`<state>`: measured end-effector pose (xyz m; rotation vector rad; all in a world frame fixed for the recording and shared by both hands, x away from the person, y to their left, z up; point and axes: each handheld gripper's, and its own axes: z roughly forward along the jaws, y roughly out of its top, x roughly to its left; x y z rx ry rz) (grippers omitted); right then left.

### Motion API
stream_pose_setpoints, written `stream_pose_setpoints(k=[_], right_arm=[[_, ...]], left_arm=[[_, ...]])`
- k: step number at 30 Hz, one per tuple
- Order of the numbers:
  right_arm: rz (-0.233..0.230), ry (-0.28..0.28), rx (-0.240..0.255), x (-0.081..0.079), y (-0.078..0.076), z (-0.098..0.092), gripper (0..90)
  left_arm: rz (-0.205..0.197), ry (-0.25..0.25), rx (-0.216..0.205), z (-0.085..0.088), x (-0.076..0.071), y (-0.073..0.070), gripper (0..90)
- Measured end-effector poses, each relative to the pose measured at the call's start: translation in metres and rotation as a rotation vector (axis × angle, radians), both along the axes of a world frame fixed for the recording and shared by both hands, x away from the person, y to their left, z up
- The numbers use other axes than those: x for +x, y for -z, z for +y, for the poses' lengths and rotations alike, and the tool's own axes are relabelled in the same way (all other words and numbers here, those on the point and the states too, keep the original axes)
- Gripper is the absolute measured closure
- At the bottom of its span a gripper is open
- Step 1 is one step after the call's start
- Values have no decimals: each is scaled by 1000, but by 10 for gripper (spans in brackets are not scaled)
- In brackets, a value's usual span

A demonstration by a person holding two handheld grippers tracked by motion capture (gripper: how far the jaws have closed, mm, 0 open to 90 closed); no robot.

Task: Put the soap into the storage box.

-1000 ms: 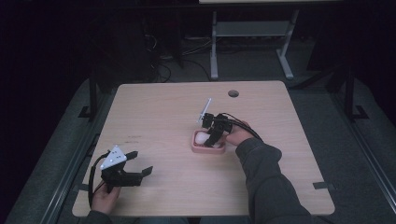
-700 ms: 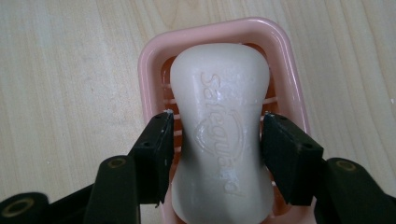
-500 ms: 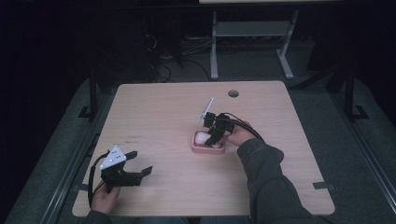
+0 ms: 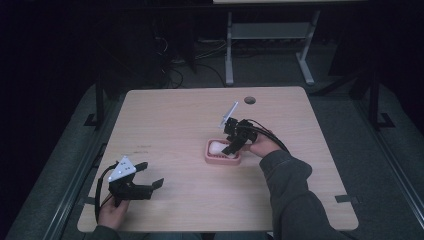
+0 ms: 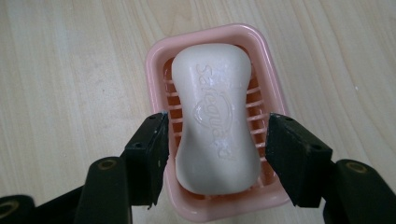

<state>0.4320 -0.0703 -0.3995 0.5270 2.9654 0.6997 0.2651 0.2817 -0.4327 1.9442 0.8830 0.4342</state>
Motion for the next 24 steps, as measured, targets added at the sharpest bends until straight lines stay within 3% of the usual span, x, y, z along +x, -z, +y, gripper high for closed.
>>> stream_pose_setpoints(k=[9, 24], right_arm=[[-33, 20, 17, -7, -13, -11, 392], [-33, 52, 50, -17, -16, -26, 361]], left_arm=[[0, 4, 4, 0, 0, 0, 144], [-5, 5, 7, -1, -1, 0, 144]])
